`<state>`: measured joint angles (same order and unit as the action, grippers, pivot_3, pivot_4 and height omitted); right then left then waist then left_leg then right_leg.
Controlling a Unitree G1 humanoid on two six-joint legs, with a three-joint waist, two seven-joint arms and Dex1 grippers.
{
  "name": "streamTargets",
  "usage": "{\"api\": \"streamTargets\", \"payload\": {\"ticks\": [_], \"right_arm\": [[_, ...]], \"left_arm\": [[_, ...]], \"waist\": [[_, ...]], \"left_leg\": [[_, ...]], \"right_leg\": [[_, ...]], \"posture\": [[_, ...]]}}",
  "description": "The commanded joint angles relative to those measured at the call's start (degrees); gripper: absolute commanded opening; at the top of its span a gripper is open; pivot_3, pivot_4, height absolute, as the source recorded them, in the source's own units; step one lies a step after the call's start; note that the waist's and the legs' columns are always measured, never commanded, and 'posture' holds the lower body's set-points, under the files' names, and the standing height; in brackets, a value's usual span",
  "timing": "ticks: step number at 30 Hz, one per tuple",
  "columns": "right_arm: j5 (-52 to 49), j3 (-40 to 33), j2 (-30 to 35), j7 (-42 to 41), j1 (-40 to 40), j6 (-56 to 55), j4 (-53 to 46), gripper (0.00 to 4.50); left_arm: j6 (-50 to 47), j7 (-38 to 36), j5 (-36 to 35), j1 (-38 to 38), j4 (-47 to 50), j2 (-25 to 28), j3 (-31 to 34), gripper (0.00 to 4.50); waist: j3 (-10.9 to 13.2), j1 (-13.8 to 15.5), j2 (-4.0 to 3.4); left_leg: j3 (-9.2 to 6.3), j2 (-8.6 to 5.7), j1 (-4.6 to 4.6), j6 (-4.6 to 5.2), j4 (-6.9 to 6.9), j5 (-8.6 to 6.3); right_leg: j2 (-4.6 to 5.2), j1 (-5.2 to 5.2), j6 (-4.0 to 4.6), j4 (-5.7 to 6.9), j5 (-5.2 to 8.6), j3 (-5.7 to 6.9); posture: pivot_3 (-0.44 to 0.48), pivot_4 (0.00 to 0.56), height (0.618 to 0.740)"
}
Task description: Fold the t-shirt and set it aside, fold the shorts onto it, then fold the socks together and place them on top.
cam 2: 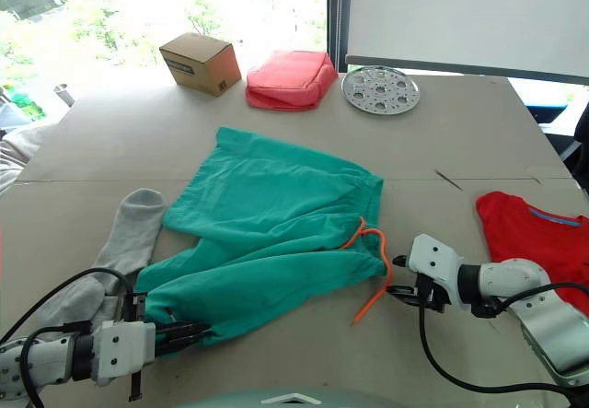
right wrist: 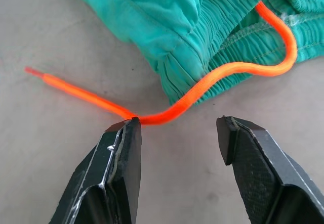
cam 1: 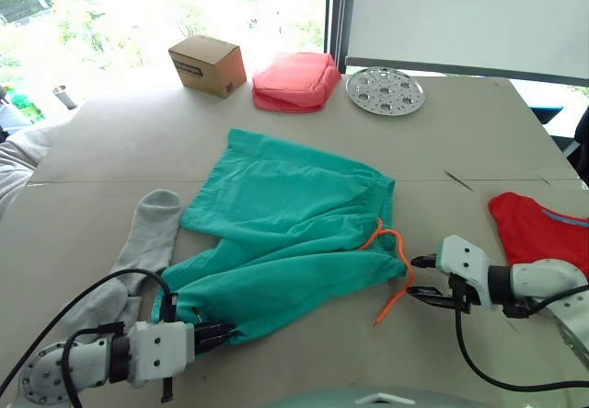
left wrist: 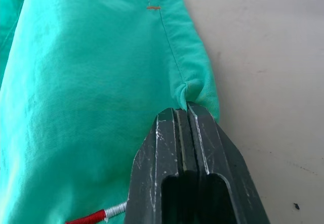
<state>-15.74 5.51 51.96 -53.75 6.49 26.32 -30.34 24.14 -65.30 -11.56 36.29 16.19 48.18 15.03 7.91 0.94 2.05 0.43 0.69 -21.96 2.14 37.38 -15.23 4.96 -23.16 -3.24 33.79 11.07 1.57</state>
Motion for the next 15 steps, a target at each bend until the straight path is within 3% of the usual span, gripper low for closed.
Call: {"api": "streamTargets", "payload": {"ticks": [1,6,15], "right_arm": [[4.69,-1.18,2.71,-1.15,0.22,-7.43,2.19,2.55],[9.66,2.77,-0.16,0.34,-3.64,-13.49,6.05,2.55],[8.01,4.36,-3.86,-0.32,-6.4,-11.57,2.06,2.55]], "left_arm": [[-0.5,-0.14,-1.85,-0.02,0.79,0.66,0.41,0.0],[-0.77,0.02,-1.9,-0.06,1.07,0.67,0.43,0.0],[-0.54,0.28,-1.71,0.56,0.95,0.44,0.56,0.0]], "waist": [[0.01,0.0,-0.02],[-0.01,-0.09,0.02],[0.01,0.0,-0.01]], "left_leg": [[0.01,0.0,0.0,0.0,0.0,0.0],[0.04,0.0,0.02,0.0,0.01,0.0],[0.03,0.0,0.01,0.0,0.01,0.0]], "right_leg": [[0.0,0.0,0.0,0.0,0.0,0.0],[-0.02,0.0,0.0,0.01,0.0,-0.02],[-0.02,0.0,0.01,0.01,-0.01,-0.02]], "posture": [[0.0,0.15,0.739],[0.0,0.15,0.739],[0.0,0.15,0.739]]}}
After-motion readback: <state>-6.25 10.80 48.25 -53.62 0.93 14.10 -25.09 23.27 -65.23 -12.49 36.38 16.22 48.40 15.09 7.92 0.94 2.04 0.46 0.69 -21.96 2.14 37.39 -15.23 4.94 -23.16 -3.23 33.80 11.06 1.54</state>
